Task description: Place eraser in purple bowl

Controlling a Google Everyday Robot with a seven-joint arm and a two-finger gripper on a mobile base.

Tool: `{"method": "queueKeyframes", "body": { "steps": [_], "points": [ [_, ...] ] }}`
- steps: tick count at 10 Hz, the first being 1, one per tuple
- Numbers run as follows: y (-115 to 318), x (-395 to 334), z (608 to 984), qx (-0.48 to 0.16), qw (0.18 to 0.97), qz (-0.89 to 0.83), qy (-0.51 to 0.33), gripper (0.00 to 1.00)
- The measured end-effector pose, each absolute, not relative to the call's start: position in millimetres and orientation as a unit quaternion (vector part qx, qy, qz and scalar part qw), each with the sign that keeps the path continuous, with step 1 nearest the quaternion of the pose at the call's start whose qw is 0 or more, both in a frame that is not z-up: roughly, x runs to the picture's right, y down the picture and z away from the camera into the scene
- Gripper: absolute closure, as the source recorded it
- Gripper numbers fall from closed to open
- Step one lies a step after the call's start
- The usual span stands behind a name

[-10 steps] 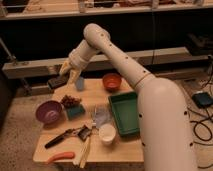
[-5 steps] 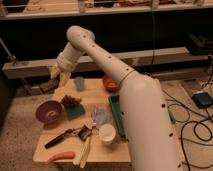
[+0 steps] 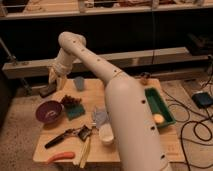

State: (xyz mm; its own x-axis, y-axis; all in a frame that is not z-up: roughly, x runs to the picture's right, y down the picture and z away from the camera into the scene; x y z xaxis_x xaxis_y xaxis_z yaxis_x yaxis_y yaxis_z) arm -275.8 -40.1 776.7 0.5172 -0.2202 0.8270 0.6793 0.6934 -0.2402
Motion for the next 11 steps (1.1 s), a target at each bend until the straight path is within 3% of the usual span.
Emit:
{"method": "queueKeyframes", "body": {
  "steps": [9,11],
  "points": [
    [-1.8,-300.6,776.2,-0.307,0.807,-0.304,-0.404,1.00],
    [13.6,-304.5,785.4,-0.322,0.801,-0.302,-0.405,0.86]
  ]
}}
